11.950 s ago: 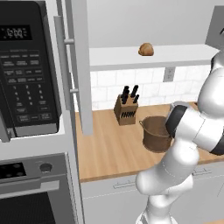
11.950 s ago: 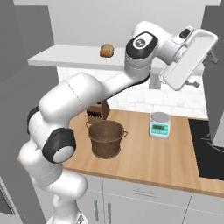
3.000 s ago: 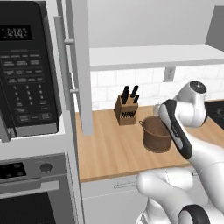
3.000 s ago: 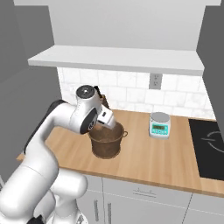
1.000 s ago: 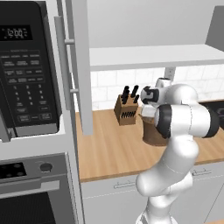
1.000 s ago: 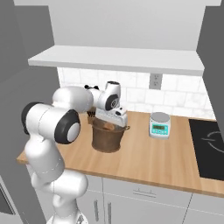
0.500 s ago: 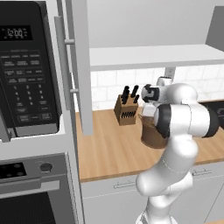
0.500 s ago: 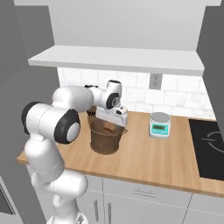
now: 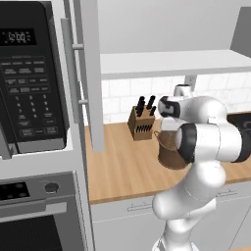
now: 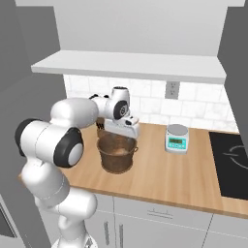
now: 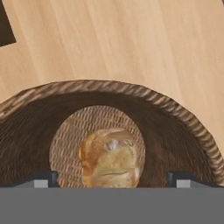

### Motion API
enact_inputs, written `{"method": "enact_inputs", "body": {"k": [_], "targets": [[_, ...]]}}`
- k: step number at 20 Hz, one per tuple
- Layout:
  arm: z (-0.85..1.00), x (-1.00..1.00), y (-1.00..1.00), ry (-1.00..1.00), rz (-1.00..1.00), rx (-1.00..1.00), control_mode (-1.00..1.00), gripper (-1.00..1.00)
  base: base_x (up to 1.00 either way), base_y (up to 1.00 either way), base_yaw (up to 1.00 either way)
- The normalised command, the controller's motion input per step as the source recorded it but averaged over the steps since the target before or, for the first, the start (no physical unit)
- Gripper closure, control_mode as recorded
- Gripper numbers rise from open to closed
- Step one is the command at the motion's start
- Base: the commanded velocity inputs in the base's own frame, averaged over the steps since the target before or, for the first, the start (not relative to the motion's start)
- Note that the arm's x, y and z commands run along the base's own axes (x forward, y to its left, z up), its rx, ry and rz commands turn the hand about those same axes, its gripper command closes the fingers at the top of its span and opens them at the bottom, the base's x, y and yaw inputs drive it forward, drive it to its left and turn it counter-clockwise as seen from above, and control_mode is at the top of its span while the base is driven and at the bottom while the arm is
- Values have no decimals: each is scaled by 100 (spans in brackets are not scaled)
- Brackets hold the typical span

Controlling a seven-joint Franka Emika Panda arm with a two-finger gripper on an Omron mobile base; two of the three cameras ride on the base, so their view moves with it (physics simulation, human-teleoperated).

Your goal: Open the cabinet, pick up the bread from the cabinet and place it in the basket. Then move the basket to the dining counter.

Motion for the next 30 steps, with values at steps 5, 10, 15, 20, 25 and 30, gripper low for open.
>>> {"method": "enact_inputs", "body": {"k": [5, 10, 15, 20, 25, 30], "targets": [[23, -11, 0, -3, -4, -9, -100, -100, 0, 0, 0], [29, -62, 5, -11, -8, -1, -100, -100, 0, 0, 0], [26, -46, 49, -7, 6, -1, -100, -100, 0, 0, 0], [9, -20, 64, 0, 28, -1, -100, -100, 0, 0, 0], [0, 0, 41, 0, 26, -4, -100, -100, 0, 0, 0], [-3, 0, 29, 0, 15, 0, -100, -100, 0, 0, 0]]}}
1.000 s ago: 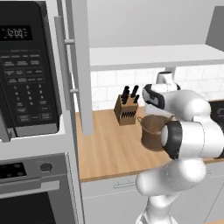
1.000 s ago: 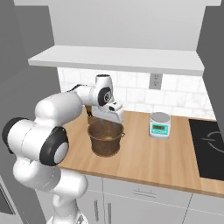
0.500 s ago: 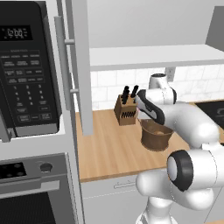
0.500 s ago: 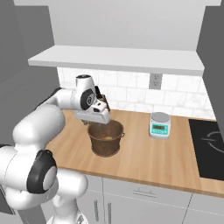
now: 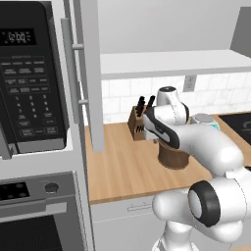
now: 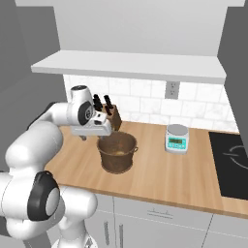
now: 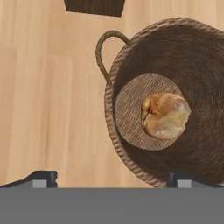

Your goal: Open the cabinet, pick up the bread from the cabinet and place it in the basket. Then move the basket to the dining counter.

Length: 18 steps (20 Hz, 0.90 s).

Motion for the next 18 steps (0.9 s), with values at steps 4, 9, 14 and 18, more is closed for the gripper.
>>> {"method": "enact_inputs", "body": {"k": [4, 9, 14, 18], "targets": [[-12, 28, 1, 0, 7, 0, -100, -100, 0, 0, 0], [-30, 35, -1, 0, 3, 0, -100, -100, 0, 0, 0], [-31, 8, -8, 0, 0, 0, -100, -100, 0, 0, 0], [-16, 0, -16, 0, 0, 0, -100, -100, 0, 0, 0]]}}
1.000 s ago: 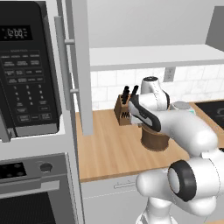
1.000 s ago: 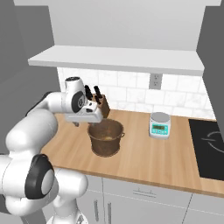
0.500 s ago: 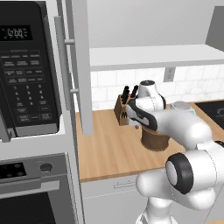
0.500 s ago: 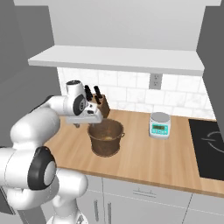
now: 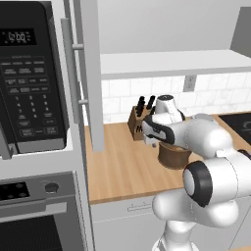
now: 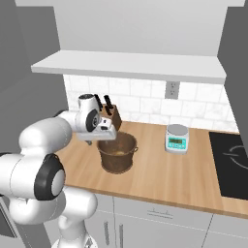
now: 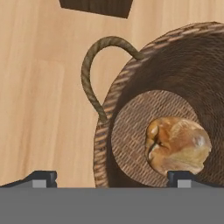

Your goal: Open the cabinet, pick up the bread from the cabinet and place it in the basket. Then move the basket to the dining counter.

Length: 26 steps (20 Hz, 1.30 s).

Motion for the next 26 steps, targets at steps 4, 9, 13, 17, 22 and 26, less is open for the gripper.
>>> {"method": "enact_inputs", "body": {"k": [4, 9, 13, 17, 22, 26], "targets": [[-24, 0, -3, 0, 1, 0, -100, -100, 0, 0, 0], [-25, 0, -1, 0, 3, 0, -100, -100, 0, 0, 0], [-21, -1, -6, 0, 2, 0, -100, -100, 0, 0, 0], [-1, -7, -11, 0, 0, 0, -100, -100, 0, 0, 0], [0, -4, 0, 0, 0, 0, -100, 100, 0, 0, 0], [0, 0, 0, 0, 0, 0, -100, 100, 0, 0, 0]]}}
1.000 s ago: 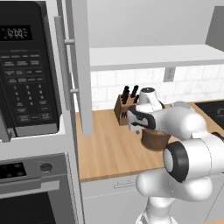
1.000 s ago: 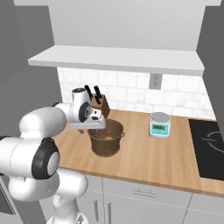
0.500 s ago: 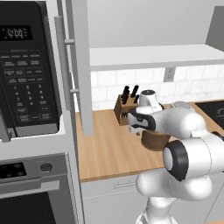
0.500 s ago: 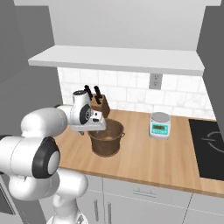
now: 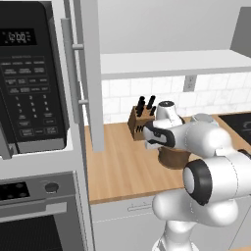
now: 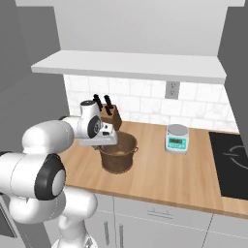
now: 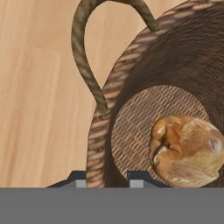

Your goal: Open the cabinet, pick up the bread from the cabinet and place it in the basket. Then move the basket to the dining counter.

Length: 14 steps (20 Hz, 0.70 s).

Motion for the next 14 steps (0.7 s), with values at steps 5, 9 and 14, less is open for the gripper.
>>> {"method": "enact_inputs", "body": {"k": [5, 9, 14], "targets": [[-2, 0, 0, 0, 2, 0, -100, 100, 0, 0, 0], [7, 0, -2, 0, 0, -1, -100, 100, 0, 0, 0], [71, -25, 0, -3, 0, -20, -100, 100, 0, 0, 0]]}}
